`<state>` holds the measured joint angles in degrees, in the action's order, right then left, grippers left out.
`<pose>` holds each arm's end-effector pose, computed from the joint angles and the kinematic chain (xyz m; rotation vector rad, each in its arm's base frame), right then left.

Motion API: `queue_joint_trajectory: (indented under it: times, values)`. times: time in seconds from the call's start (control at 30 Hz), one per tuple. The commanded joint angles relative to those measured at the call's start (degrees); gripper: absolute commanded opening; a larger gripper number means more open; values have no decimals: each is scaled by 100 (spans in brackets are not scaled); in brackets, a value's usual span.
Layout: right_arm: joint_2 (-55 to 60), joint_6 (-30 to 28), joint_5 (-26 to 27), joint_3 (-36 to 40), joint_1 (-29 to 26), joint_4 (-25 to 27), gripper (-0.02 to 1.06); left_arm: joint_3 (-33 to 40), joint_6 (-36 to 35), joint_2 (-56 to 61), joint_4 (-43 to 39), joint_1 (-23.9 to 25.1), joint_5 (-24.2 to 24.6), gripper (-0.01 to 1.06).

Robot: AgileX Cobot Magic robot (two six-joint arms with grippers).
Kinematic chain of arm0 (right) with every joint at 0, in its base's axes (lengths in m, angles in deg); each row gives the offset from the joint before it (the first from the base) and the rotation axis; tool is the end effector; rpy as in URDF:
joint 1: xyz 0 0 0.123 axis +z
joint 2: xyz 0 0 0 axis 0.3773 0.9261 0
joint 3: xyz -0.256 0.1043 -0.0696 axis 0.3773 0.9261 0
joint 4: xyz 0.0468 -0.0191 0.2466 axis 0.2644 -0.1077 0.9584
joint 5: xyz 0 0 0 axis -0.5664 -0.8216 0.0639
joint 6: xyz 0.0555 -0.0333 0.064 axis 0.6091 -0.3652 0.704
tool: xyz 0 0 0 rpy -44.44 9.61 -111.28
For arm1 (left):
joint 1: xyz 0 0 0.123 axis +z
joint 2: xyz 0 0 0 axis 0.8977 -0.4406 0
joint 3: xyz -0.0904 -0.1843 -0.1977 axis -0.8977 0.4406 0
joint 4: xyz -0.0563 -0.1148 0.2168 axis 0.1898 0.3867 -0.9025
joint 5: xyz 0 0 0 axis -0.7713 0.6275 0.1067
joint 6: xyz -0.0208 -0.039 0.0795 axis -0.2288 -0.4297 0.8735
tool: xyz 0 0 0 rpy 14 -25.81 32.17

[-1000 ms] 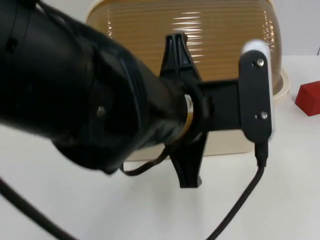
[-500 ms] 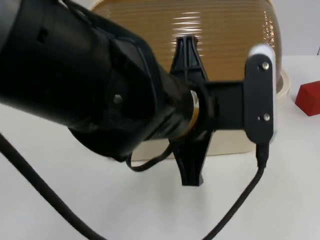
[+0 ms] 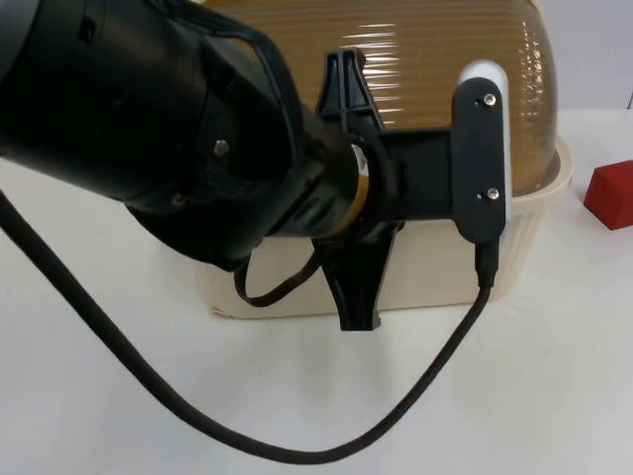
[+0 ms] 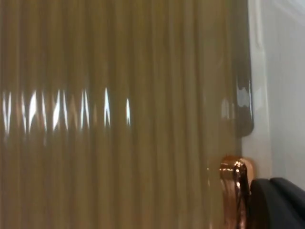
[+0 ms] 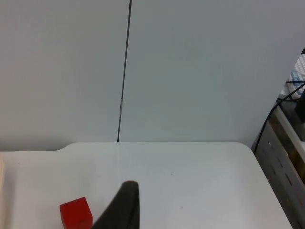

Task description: Open the box lid with the left hand, place the block into the box with the right hand, then close the box lid with the left hand.

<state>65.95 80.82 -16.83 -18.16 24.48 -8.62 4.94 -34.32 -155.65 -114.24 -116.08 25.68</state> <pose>0.1247 -0.0190 0.4480 0.0488 1.8846 -0.2931 0.2482 -0.2655 0.1702 1.6656 1.5336 0.4324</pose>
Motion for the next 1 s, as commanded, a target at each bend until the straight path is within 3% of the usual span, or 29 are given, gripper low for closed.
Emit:
queue_joint_trajectory:
  times: [0.0, 0.63, 0.87, 0.97]
  values:
    - [-25, 13, 60, -30, 24, -43, 105, -36, 20, -4, -4, 37, -24, 0]
    - [-25, 26, 60, -30, 24, -43, 105, -36, 20, -133, -4, 172, 24, 0]
    - [-25, 26, 60, -30, 24, -43, 105, -36, -13, -133, -4, 206, 618, 0]
    - [-25, 26, 60, -30, 24, -43, 105, -48, -13, -105, -2, 194, 628, 0]
